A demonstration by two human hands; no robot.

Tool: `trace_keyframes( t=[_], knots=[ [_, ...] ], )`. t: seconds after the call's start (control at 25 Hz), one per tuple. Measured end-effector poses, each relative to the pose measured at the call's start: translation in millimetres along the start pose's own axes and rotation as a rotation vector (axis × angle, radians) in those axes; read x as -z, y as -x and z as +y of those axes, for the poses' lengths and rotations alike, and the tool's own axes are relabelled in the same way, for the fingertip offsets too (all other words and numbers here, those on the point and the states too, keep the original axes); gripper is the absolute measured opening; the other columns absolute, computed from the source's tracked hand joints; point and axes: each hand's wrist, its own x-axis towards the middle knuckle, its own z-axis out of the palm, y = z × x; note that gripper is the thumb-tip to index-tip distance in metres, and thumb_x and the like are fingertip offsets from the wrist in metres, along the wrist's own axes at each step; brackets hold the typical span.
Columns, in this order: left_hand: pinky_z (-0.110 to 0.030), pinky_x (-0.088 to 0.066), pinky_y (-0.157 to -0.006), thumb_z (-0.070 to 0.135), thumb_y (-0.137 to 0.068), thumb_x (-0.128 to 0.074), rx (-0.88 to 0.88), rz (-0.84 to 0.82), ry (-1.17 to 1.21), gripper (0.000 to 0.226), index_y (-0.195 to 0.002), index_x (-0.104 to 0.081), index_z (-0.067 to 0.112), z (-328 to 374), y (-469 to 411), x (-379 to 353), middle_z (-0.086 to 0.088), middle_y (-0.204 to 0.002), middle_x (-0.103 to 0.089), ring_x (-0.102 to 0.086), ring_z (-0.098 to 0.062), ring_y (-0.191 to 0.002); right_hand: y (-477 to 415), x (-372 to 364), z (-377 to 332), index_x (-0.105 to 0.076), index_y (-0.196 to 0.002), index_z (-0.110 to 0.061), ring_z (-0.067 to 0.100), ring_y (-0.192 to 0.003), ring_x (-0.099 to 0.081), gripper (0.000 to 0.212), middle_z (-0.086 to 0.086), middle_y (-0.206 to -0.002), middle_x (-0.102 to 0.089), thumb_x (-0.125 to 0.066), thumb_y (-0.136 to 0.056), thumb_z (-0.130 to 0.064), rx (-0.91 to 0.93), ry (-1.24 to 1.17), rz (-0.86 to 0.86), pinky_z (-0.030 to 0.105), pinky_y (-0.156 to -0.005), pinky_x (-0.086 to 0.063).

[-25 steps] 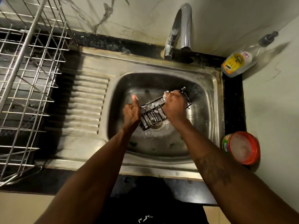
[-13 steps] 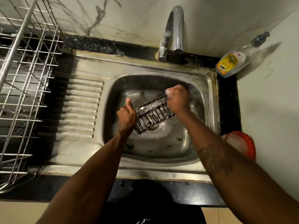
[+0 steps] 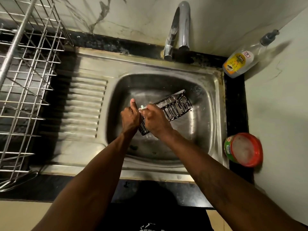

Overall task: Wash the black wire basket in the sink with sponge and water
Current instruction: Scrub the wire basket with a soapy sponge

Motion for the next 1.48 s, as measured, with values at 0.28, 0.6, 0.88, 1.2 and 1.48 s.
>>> trace_keyframes(
  t=[0.28,0.6,0.88,1.2,1.48],
  knots=[
    [-0.041,-0.043,-0.062,0.050,-0.106,-0.026,-0.009,0.000,-0.096,0.071,-0.053,-0.047,0.008,-0.6,0.5,0.6,-0.028,-0.072,-0.067,-0.065,-0.037,-0.070,9.6,11.1,25.6,-0.076,-0.096,-0.003,0.019,-0.085,-0.062,0.019,0.012,-0.094,-0.072,-0.061,-0.089,0.006,-0.118,-0.010,0.164,0.029,-0.085,-0.054],
    [-0.042,-0.046,-0.061,0.059,-0.103,-0.023,0.011,-0.061,-0.050,0.077,-0.047,-0.040,0.009,-3.7,-0.2,3.2,-0.029,-0.070,-0.064,-0.066,-0.040,-0.069,40.6,-13.3,16.9,-0.074,-0.090,-0.002,0.029,-0.075,-0.061,0.014,0.013,-0.084,-0.065,-0.063,-0.088,0.006,0.094,-0.096,0.017,0.042,-0.062,-0.054],
    [-0.027,-0.030,-0.049,0.047,-0.108,-0.030,0.039,-0.126,-0.068,0.069,-0.050,-0.046,0.012,5.6,-4.9,17.0,-0.002,-0.051,-0.048,-0.044,-0.010,-0.048,45.3,-11.1,11.0,-0.075,-0.089,-0.004,0.021,-0.082,-0.063,0.016,0.009,-0.090,-0.067,-0.067,-0.083,0.009,0.119,-0.162,0.023,0.034,-0.069,-0.056],
    [-0.030,-0.031,-0.050,0.062,-0.100,-0.042,0.069,-0.296,0.013,0.068,-0.048,-0.039,0.018,-11.1,-21.3,31.3,0.002,-0.044,-0.039,-0.036,-0.015,-0.044,27.7,-6.5,-2.4,-0.077,-0.086,-0.006,0.027,-0.078,-0.067,0.030,0.009,-0.088,-0.073,-0.069,-0.071,0.019,0.361,-0.157,-0.068,0.038,-0.070,-0.057],
    [-0.028,-0.031,-0.046,0.056,-0.103,-0.037,-0.002,-0.252,-0.101,0.069,-0.050,-0.041,0.012,-4.1,-10.1,31.5,-0.001,-0.048,-0.042,-0.036,-0.011,-0.042,-10.3,14.4,10.6,-0.075,-0.113,-0.007,0.024,-0.097,-0.067,0.030,0.014,-0.111,-0.070,-0.058,-0.092,0.005,-0.019,-0.120,0.051,0.036,-0.085,-0.059]
  ],
)
